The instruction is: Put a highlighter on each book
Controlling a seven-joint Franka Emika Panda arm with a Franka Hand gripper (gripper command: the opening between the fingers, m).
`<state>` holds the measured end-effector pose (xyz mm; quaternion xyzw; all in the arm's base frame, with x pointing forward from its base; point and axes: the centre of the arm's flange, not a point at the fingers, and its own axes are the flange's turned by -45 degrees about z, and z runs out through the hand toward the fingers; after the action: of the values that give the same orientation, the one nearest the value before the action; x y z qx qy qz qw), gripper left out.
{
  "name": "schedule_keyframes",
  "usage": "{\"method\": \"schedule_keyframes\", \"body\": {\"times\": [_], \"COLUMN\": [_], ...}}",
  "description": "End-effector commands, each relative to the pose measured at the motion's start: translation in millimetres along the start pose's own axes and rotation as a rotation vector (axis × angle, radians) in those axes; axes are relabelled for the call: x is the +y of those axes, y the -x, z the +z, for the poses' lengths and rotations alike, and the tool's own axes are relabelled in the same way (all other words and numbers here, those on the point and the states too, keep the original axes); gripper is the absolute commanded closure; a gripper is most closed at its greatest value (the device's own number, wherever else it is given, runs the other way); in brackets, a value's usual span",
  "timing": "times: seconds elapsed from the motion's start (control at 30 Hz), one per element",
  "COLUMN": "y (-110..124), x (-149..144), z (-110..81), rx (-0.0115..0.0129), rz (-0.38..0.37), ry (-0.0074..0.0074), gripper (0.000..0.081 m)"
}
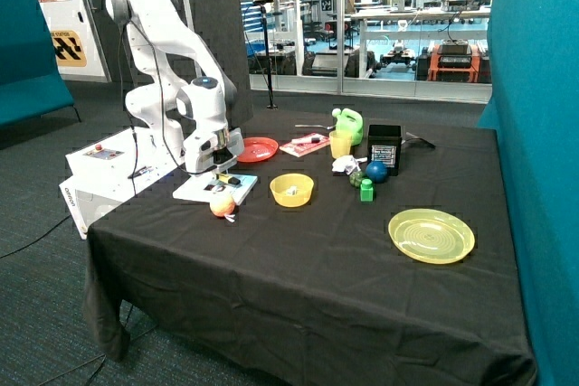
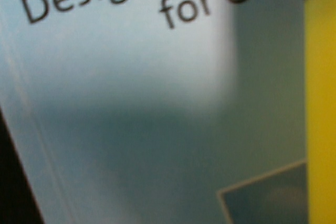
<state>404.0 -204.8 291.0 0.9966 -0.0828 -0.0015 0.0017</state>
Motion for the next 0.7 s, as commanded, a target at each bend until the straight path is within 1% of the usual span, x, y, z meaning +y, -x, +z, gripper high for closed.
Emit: {"method": "schedule_keyframes", "body": {"times": [0.0,0.03,0.07,0.1,0.17,0.2,0.23,0.3,0.4,0.67], "y": [1.2,1.4,1.7,1.9,2.5,3.0,3.3,4.0,5.0,6.6], "x": [-8.2,-9.9,-11.5,-12.4,-14.1,-14.7,-14.9,-14.8,-13.4,-6.8], "z": [9.3,9.4,9.7,9.8,10.0,10.0,10.0,10.1,9.5,6.6], "rx": [0.0027,0.0027,0.0027,0.0027,0.0027,0.0027,0.0027,0.0027,0.0027,0.0027], "rz": [-0.038,-0.038,-0.041,-0.042,-0.042,-0.041,-0.037,-0.037,-0.035,-0.025], "ry": [-0.0036,-0.0036,-0.0036,-0.0036,-0.0036,-0.0036,-0.0036,-0.0036,-0.0036,-0.0036], "gripper": [0.0808,0.0757,0.0657,0.0590,0.0429,0.0368,0.0332,0.0296,0.0268,0.0245]}}
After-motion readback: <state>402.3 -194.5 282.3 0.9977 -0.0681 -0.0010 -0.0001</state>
